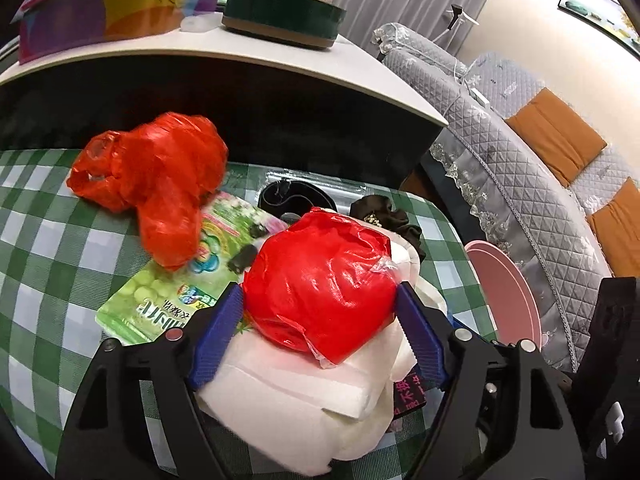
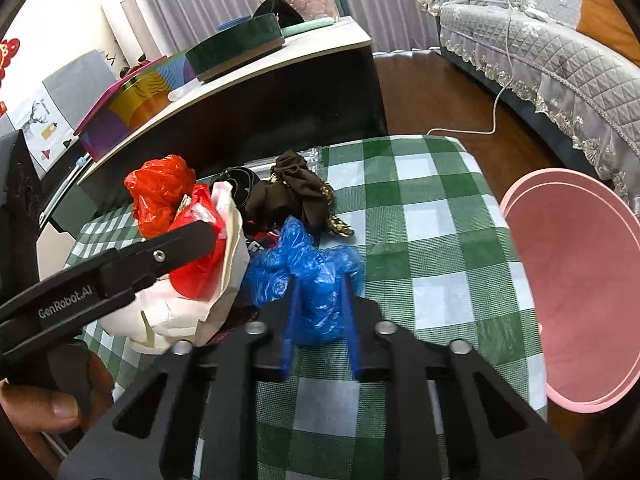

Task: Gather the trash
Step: 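Grasp the red bag with the left tool while the right tool grasps the blue bag, then carry the red and blue bags over the pink bin and release both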

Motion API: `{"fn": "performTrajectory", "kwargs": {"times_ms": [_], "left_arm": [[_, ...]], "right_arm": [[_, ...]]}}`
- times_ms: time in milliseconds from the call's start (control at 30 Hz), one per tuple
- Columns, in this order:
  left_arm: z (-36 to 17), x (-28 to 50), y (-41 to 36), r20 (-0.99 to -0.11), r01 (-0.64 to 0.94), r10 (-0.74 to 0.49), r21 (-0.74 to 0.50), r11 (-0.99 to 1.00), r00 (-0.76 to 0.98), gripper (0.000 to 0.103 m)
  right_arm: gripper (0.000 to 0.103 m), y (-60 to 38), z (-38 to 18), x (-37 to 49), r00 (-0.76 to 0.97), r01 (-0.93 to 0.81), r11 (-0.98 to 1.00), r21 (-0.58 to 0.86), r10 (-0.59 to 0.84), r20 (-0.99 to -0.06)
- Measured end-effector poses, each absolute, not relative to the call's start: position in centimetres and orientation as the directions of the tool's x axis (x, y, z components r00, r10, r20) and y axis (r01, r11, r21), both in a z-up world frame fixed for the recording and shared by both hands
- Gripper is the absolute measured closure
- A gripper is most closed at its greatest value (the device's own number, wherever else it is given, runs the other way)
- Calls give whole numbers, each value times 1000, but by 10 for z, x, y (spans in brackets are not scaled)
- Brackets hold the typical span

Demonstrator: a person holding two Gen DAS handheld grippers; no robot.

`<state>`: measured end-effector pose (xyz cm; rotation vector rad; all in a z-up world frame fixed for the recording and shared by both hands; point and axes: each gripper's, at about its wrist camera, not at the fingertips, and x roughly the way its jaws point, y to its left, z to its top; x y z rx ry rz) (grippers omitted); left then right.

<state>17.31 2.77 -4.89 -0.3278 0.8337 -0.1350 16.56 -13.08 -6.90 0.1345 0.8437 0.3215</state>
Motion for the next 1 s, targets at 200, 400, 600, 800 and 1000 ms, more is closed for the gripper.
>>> {"fn": "performTrajectory", "kwargs": {"times_ms": [200, 400, 600, 800, 1000], "left_arm": [[-36, 162, 26, -686, -17, -209, -307, 952, 697, 28], [-21, 146, 25, -662, -39, -157, -271, 962, 733, 28], [-5, 126, 18, -629, -44, -114, -229, 972, 769, 28], [2, 110, 3, -607, -43, -89, -200, 979, 790, 28], [8, 98, -10, -581, -34, -75, -175, 984, 811, 28]], "right_arm": [[97, -141, -55, 154, 657, -214, 950, 226, 311, -687], [99, -151, -42, 135, 690, -214, 955, 206, 297, -660], [99, -168, -26, 114, 731, -207, 962, 180, 274, -625], [99, -188, -14, 94, 764, -192, 968, 161, 250, -594], [99, -208, 1, 82, 795, -175, 972, 157, 233, -560]]}}
